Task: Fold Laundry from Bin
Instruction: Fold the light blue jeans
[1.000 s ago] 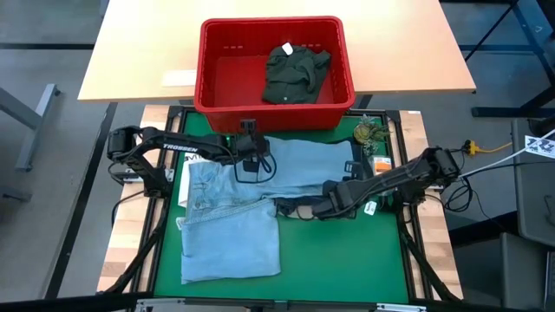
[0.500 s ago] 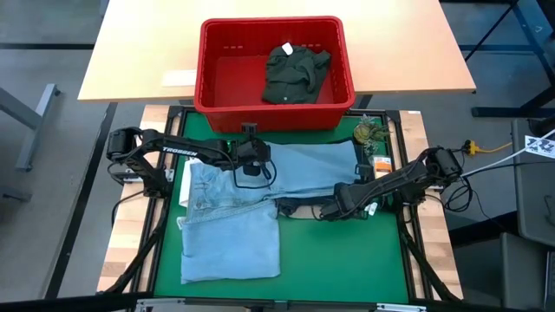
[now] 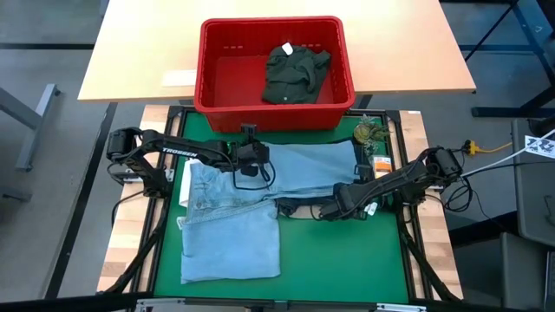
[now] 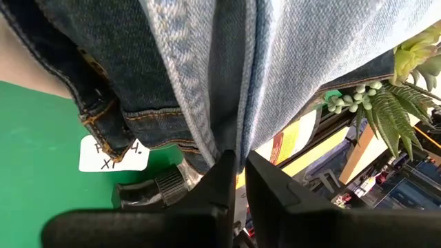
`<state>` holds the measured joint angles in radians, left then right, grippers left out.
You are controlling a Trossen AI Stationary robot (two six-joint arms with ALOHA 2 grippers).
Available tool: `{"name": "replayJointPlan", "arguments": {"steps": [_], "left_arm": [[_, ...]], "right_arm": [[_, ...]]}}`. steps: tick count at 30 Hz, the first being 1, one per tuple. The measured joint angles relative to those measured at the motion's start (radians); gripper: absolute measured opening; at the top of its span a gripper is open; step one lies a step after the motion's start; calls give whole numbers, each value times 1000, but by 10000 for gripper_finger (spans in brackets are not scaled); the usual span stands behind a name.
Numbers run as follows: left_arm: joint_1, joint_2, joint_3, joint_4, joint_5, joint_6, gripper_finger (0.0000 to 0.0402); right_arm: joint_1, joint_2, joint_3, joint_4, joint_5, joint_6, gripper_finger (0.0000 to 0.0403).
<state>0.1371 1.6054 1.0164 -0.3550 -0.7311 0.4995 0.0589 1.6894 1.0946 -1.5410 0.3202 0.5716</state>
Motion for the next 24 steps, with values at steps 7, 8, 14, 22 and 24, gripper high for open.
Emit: {"name": "replayJointPlan", "arguments": {"steps": [7,8,14,22,24], "left_arm": [[0,0,0,7,-5,-45,12],[0,0,0,7,0,-52,12],[1,0,0,0,50,-55,56],[-7,0,0,-8,-6,-48,152],[-18,-2,0,-22,-39,-27,159]], "right_arm": [[0,0,0,2,0,0,33],[0,0,0,2,0,0,33],[0,1,0,2,-18,0,33],[0,1,0,3,-31,-1,38],[0,1,0,3,-49,-1,52]]}}
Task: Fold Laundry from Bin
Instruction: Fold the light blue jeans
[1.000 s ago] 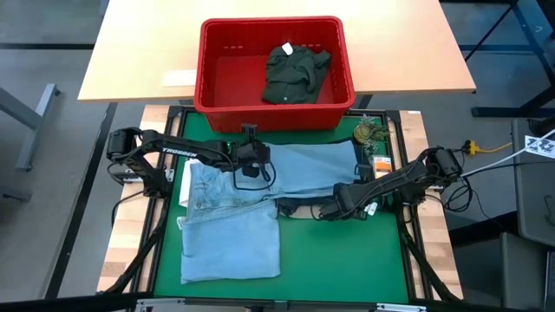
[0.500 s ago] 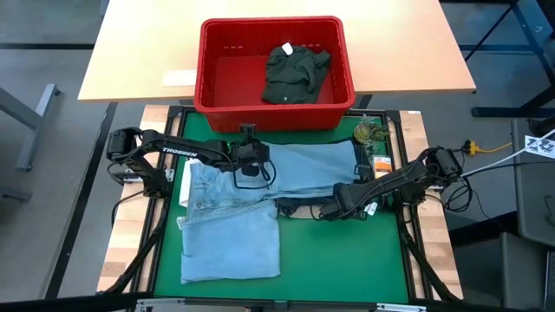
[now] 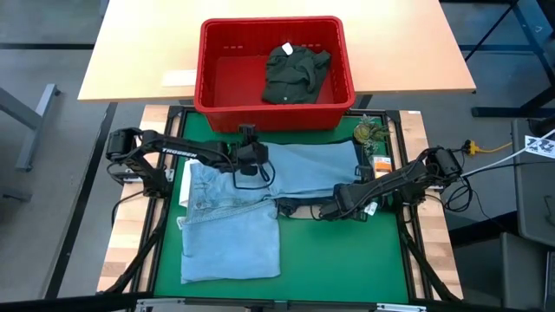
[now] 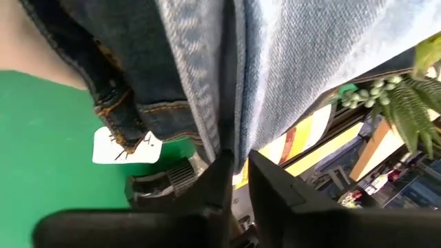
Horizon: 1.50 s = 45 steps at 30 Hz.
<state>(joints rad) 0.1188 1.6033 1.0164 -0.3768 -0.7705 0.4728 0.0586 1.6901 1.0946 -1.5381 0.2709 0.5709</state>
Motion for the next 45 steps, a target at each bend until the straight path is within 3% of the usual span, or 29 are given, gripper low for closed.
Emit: {"name": "replayJointPlan", "arguments": {"steps": [10,19,24,28,39,45], "left_arm": [[-103,-1,0,-77,201,-89,122],[-220,-1,0,-82,368,-206,94],[-265,-1,0,-55,338,-229,93],[-279,-1,0,-11,290,-283,109],[-313,-1,0,85,348,-336,197],[-313,8,1,143,345,-335,205]], "right_arm": [[0,0,0,-1,6,0,162],[0,0,0,-1,6,0,177],[0,0,0,-1,5,0,177],[0,0,0,-1,5,0,177],[0,0,0,-1,4,0,177],[0,0,0,-1,3,0,177]]}}
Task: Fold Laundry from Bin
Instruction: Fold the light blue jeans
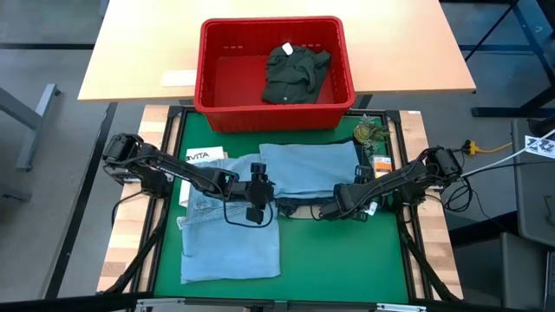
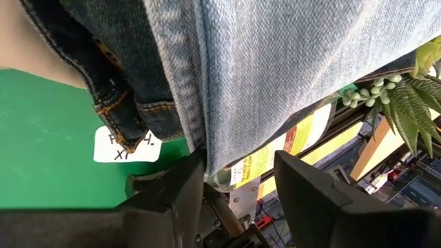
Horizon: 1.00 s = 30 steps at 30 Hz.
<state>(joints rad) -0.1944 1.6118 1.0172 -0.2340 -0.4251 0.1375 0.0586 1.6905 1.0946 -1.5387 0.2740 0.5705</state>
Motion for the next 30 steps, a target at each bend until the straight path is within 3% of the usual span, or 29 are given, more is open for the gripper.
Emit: {"name": "replayJointPlan", "arguments": {"steps": [5,8,16,23,30], "left_arm": [[-1,63,0,-2,27,3,183],[-9,88,0,9,-28,6,157],[-30,63,0,14,-92,5,17],[-33,15,0,11,-76,-2,15],[-60,-31,0,-7,75,-25,15]], "right_arm": [[0,0,0,0,-2,0,177],[0,0,0,-3,-6,0,177],[0,0,0,-4,-16,0,177],[0,0,0,-35,-16,0,177],[0,0,0,-33,-16,0,177]]}}
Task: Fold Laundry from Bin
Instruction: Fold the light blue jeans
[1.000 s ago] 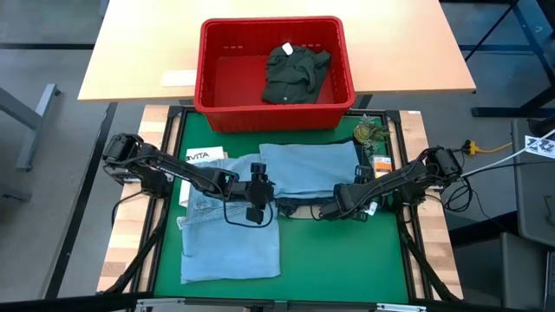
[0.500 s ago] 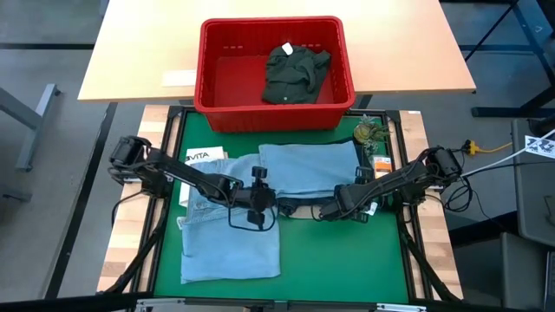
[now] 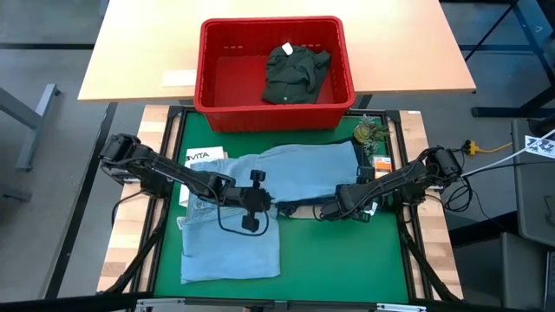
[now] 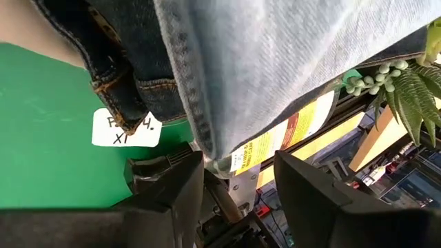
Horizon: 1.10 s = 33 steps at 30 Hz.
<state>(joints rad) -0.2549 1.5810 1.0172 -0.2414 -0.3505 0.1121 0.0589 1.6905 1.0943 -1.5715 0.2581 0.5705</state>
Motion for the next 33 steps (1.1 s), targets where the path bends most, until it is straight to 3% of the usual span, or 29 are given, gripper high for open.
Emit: {"name": "replayJointPlan", "arguments": {"steps": [4,22,27,33], "left_arm": [[-10,1,0,-55,31,-6,30],[-10,4,0,-56,12,-80,172],[-10,-5,0,-57,12,-78,186],[-10,-57,0,-73,14,-78,177]], "right_arm": [[0,0,0,0,-1,0,177],[0,0,0,0,-56,-8,177],[1,-21,6,-2,-185,-62,177],[7,-100,54,0,-207,-87,177]]}}
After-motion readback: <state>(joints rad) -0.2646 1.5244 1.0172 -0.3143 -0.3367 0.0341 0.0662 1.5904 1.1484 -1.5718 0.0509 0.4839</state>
